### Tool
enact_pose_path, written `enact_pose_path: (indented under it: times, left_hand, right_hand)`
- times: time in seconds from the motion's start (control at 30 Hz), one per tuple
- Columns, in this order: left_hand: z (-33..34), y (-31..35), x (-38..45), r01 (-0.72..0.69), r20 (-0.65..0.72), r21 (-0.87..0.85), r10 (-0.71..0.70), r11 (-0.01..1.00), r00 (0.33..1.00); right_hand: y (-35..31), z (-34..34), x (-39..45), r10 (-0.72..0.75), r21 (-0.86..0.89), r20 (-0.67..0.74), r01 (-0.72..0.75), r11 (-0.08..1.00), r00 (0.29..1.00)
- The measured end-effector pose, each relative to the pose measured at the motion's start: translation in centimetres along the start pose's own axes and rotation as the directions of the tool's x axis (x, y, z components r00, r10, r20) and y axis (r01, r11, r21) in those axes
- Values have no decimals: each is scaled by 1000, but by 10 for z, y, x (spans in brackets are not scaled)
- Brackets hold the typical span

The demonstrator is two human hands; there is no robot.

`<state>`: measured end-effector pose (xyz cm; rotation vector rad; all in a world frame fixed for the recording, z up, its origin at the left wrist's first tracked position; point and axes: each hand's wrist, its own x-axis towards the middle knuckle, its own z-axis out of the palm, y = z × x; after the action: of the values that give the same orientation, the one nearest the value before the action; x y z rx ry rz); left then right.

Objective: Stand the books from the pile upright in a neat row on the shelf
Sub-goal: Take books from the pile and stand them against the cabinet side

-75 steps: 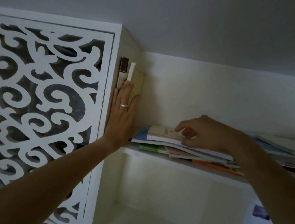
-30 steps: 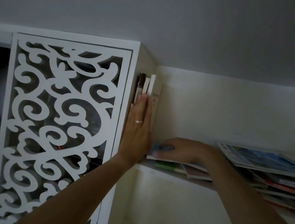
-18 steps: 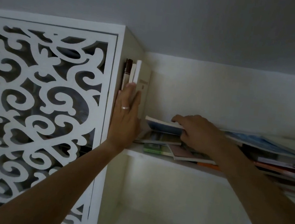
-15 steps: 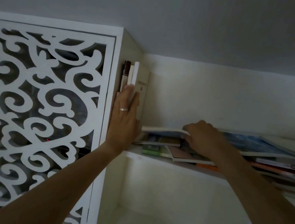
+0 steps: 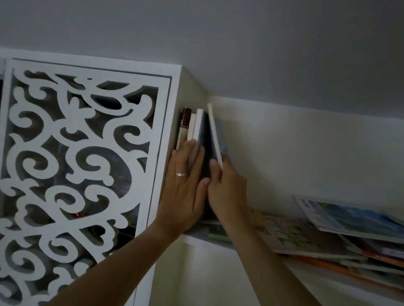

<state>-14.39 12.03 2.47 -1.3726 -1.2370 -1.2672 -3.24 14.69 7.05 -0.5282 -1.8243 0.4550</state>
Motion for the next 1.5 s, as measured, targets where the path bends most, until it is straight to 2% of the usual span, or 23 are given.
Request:
enact_pose_path:
  times: [0.07, 0.1, 0.17, 0.23, 0.3, 0.37, 0.43, 0.47, 0.5, 0.57, 0.63, 0.73, 0.83, 0.93, 1.03, 1.17, 1.3, 1.37, 1.43, 1.5]
  left_hand:
    - [-1, 1, -1, 9, 8, -29, -9, 1000, 1000]
    - [-2, 1, -1, 16, 10, -46, -16, 999, 1000]
    - [-1, 2, 0, 13, 1, -50, -13, 999, 1000]
    - [1, 1, 0, -3, -11, 1, 3, 1000, 1000]
    - [5, -2, 0, -14, -34, 35, 15, 999, 999]
    - [8, -4, -1, -11, -56, 6, 11, 1000, 998]
    - [9, -6, -2, -35, -57, -10, 35, 999, 998]
    - [9, -6, -2, -50, -48, 8, 50, 999, 998]
    - [9, -6, -2, -61, -37, 38, 62, 997, 997]
    - [8, -6, -2, -72, -28, 68, 74, 995, 997]
    - [8, -6, -3, -54, -28, 55, 55, 997, 998]
    - [7, -6, -4, -32, -24, 35, 33, 999, 999]
    - [8, -7, -5, -35, -17, 38, 35, 999, 999]
    - [8, -7, -6, -22, -22, 40, 23, 999, 999]
    - [7, -6, -5, -17, -25, 9, 18, 1000, 1000]
    - [7, -6, -6, -1, -28, -18, 1, 1000, 1000]
    - [5, -6, -8, 24, 17, -142, -22, 990, 1000]
    - [4, -5, -9, 28, 17, -168, -26, 985, 1000]
    - [5, -4, -8, 21, 9, -134, -20, 991, 1000]
    - [7, -5, -6, -14, -7, -71, 14, 997, 1000]
  right_hand:
    - [-10, 1, 1, -3, 115, 3, 2, 993, 1000]
    - [-14, 0, 1, 10, 188, 48, -19, 982, 999]
    - [-19, -5, 1, 36, 287, 246, -108, 952, 969]
    - [-11, -10, 4, 50, 243, 423, -167, 956, 905]
    - [4, -21, 9, 80, 75, 507, -137, 988, 858]
    - [20, -41, 13, 193, -239, 603, -55, 969, 774]
    - [34, -62, 13, 380, -536, 650, 41, 844, 658]
    - [40, -71, 12, 447, -615, 648, 78, 785, 616]
    - [43, -78, 11, 476, -648, 639, 90, 756, 604]
    - [48, -82, 10, 417, -622, 606, 77, 779, 678]
    - [47, -80, 7, 295, -602, 609, 186, 777, 736]
    - [43, -75, -1, 105, -645, 654, 480, 595, 749]
    - [41, -75, -5, 41, -693, 656, 581, 426, 753]
    - [37, -74, -9, 14, -738, 612, 564, 372, 791]
    - [39, -68, -14, -16, -776, 538, 503, 381, 843]
    - [44, -67, -6, -26, -849, 343, 322, 419, 939]
    - [46, -74, 6, 31, -875, 191, 156, 458, 981]
    - [44, -76, 10, 55, -856, 189, 137, 498, 980]
    - [41, -77, 13, 47, -823, 244, 182, 539, 969]
    - [43, -73, 13, -6, -791, 391, 339, 510, 920]
